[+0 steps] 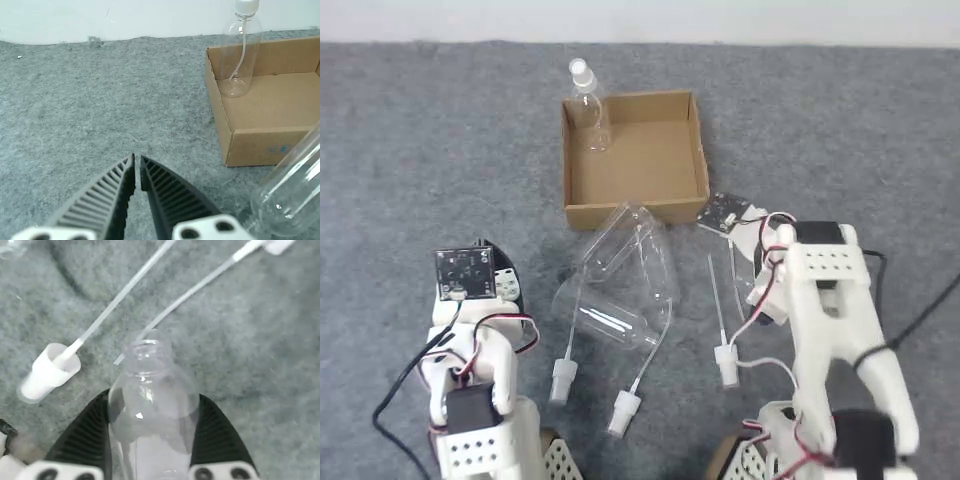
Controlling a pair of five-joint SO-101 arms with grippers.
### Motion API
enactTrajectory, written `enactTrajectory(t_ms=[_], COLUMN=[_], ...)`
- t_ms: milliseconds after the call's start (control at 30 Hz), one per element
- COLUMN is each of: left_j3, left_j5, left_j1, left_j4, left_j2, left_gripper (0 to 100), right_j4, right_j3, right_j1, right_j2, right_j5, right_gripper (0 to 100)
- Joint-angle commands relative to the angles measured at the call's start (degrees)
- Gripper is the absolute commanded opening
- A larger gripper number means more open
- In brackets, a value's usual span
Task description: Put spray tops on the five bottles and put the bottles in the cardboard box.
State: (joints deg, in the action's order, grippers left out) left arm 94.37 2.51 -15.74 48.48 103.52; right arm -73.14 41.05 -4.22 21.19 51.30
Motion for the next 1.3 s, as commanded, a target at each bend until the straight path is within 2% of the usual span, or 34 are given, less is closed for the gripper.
enactTrajectory(t_ms=[0,100,467,633,900,1033,1267], left_j3=[0.1,0.3,0.3,0.3,0.4,0.4,0.4], left_j5=[0.7,2.3,3.2,3.2,3.2,3.2,3.3], left_j1=[-0.4,-0.4,-0.2,-0.1,-0.2,-0.3,0.1], left_j4=[-0.2,-0.2,-0.2,-0.2,-0.2,-0.1,0.1], left_j2=[1.2,1.2,1.2,1.2,1.2,1.2,1.2], left_gripper=[1,1,1,1,1,1,1], right_j4=[-3.1,-5.5,-6.9,-5.4,1.6,7.5,15.1], right_j3=[-2.8,-2.7,-2.5,-2.5,-1.1,3.7,12.1], right_j1=[-0.2,-1.8,-14.3,-18.1,-18.1,-17.5,-7.9], right_j2=[7.4,11.1,22.6,26.4,29.5,31.6,40.7], right_j5=[-2.7,-6.2,-32.9,-40.9,-50.0,-52.0,-52.5], right_gripper=[0.7,0.7,0.7,0.7,0.7,0.7,0.7])
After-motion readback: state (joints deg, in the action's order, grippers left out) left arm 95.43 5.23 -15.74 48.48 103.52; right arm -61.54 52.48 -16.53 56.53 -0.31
